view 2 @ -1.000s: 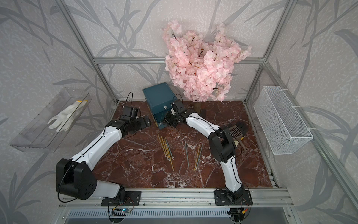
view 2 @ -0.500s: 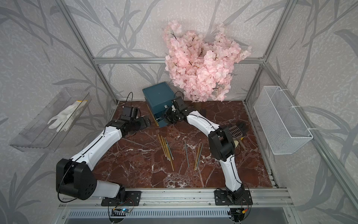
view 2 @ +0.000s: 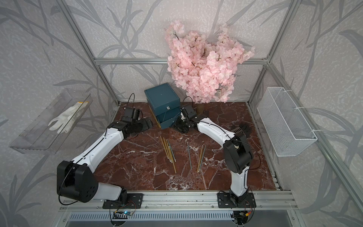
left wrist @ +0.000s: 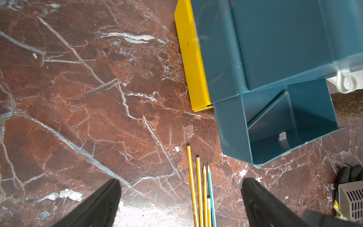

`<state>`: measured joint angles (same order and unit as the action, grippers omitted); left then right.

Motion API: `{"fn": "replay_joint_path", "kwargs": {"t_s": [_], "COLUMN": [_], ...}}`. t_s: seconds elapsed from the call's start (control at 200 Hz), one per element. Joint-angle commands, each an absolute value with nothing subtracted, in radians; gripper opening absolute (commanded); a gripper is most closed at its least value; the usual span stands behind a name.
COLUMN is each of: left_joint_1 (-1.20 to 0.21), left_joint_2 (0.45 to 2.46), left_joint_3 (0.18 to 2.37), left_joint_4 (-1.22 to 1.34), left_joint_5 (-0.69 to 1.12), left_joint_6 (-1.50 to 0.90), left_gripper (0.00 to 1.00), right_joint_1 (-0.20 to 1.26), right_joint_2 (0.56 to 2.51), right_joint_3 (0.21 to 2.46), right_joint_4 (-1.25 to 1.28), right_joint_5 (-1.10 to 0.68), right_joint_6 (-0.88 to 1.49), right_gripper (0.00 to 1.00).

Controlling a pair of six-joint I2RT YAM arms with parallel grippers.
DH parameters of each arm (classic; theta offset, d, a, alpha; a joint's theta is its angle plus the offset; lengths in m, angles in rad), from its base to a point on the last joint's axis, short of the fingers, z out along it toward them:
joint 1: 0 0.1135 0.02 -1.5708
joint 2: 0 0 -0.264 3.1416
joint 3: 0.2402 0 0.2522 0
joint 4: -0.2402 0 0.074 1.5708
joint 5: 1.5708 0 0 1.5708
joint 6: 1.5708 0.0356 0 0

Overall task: Please place the pencils in the drawer according to their color
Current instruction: Pick up the pencil from the center of the board.

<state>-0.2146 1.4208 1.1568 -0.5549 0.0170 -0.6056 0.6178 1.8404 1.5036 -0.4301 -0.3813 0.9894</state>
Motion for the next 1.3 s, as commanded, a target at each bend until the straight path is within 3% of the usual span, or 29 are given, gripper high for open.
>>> {"fn": "replay_joint_path", "kwargs": {"t_s": [0.0, 0.465, 1.3], "left_joint_1": [-0.212, -0.213, -0.213], "left_joint_2": [1.410, 1.416, 1.411], "left_joint_3": [1.165, 1.145, 1.123], "left_joint_4": [-0.562, -0.542, -0.534], "left_joint_5": [0.009, 0.023, 0.020], "left_joint_6": [-0.609, -0.619, -0.618], "left_gripper": [1.00, 1.00, 1.00], "right_joint_1": [0.623, 0.750, 0.850], "right_joint_2": [1.749, 1.730, 1.964], "right_joint_3": [1.423, 1.267, 1.277], "right_joint_4": [-0.589, -0.872, -0.863], "right_joint_5": [-0.234, 0.045, 0.058], "right_joint_6": [0.814, 0.572, 0.522], "right_gripper": [0.44, 0.46, 0.36]}}
